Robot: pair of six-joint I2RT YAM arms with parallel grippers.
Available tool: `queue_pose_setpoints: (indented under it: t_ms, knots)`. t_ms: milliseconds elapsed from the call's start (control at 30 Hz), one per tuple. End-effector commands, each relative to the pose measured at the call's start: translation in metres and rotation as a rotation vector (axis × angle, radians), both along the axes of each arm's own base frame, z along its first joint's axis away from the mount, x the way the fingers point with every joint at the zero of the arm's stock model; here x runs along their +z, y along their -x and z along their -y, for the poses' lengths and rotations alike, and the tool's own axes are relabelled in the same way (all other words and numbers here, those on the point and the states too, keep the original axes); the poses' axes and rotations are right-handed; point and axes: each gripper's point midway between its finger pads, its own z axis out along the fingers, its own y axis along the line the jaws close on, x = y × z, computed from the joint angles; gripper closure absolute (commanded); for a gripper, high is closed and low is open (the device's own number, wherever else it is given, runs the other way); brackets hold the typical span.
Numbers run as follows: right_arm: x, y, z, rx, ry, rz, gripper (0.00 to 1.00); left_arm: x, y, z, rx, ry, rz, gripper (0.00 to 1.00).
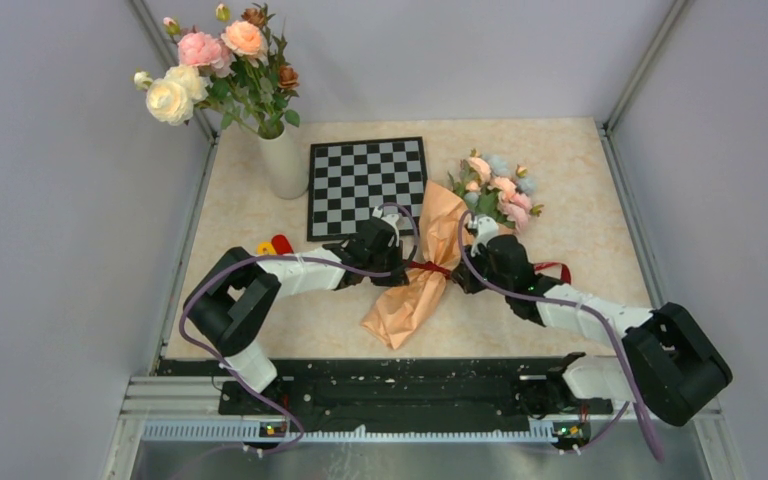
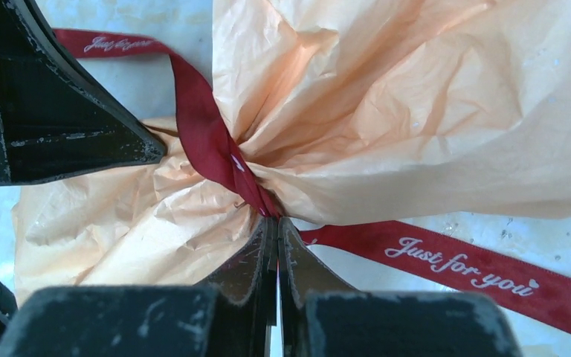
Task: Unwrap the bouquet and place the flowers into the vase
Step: Untie the ribbon from the wrapping paper.
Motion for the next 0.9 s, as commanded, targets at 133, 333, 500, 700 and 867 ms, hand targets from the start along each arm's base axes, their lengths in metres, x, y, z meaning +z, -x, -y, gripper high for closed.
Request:
queue_pose_setpoints:
  t_ms: [133, 333, 500, 700, 867]
  knots:
    - [0.010, -0.003, 0.007, -0.066, -0.060, 0.042, 1.00, 0.005, -0.007, -0.009, 0.047, -0.020, 0.013, 1.00]
    - [0.002, 0.006, 0.014, -0.106, -0.081, 0.024, 1.00, 0.002, -0.009, -0.011, 0.066, -0.025, 0.004, 1.00]
    - [-0.003, 0.013, 0.016, -0.112, -0.095, 0.003, 1.00, 0.003, -0.008, -0.010, 0.062, -0.017, -0.001, 1.00]
    - [-0.002, 0.016, 0.016, -0.105, -0.108, 0.002, 1.00, 0.012, -0.009, -0.009, 0.037, -0.016, 0.019, 0.95]
    - [0.007, 0.015, 0.013, -0.096, -0.126, 0.020, 1.00, 0.036, -0.015, -0.015, 0.028, -0.047, 0.085, 0.64]
